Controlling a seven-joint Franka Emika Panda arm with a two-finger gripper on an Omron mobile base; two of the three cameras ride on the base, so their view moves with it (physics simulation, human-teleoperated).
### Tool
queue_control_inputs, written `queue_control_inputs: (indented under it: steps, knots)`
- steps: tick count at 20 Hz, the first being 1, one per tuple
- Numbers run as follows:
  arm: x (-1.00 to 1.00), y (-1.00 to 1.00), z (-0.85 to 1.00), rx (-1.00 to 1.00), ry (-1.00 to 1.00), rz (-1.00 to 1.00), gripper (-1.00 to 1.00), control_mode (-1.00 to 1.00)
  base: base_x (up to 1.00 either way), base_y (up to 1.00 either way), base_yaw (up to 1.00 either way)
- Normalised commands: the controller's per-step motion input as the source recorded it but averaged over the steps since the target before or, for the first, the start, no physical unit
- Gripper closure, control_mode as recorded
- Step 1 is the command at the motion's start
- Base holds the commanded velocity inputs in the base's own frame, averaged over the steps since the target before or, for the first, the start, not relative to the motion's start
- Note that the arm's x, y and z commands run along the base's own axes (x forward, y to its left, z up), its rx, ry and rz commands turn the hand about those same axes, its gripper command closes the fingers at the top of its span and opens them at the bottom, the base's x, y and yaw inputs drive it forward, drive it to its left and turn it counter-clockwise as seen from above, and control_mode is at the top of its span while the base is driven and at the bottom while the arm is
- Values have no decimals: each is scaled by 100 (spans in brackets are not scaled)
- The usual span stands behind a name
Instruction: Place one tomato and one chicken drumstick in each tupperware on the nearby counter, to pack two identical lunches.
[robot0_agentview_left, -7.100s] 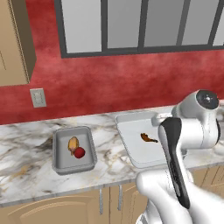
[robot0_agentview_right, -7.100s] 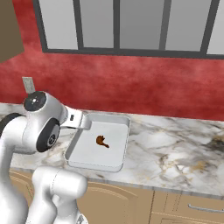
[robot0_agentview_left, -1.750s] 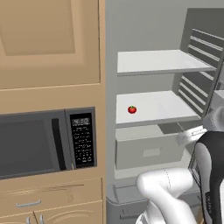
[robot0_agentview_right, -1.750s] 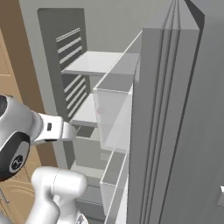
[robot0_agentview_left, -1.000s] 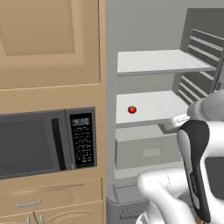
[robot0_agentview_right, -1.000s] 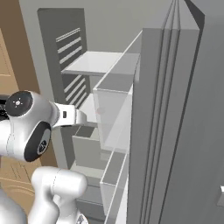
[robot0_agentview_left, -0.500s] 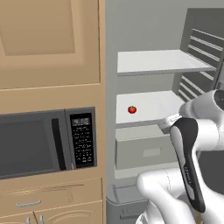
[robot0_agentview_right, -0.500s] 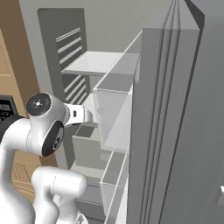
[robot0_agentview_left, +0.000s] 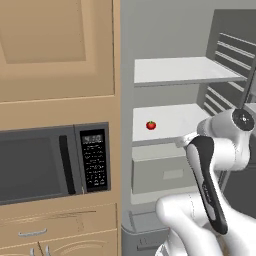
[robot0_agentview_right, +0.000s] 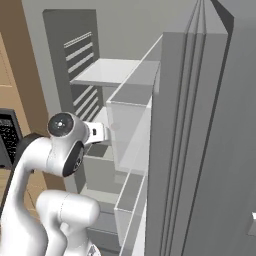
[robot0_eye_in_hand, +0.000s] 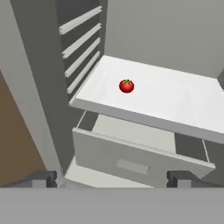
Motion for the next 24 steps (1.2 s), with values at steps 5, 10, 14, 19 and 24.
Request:
queue_control_inputs:
  steps: [5,10,14,19,24]
  knots:
    - [47,0,-25,0,-3,3,-100,-100,0,0,0]
    - [51,0,-12,0,0,4,-100,-100,0,0,0]
    - [50,0,-3,0,0,3,-100,-100,0,0,0]
    - [48,0,-2,0,0,4,-100,-100,0,0,0]
    - [45,-3,-4,0,2,3,-100,-100,0,0,0]
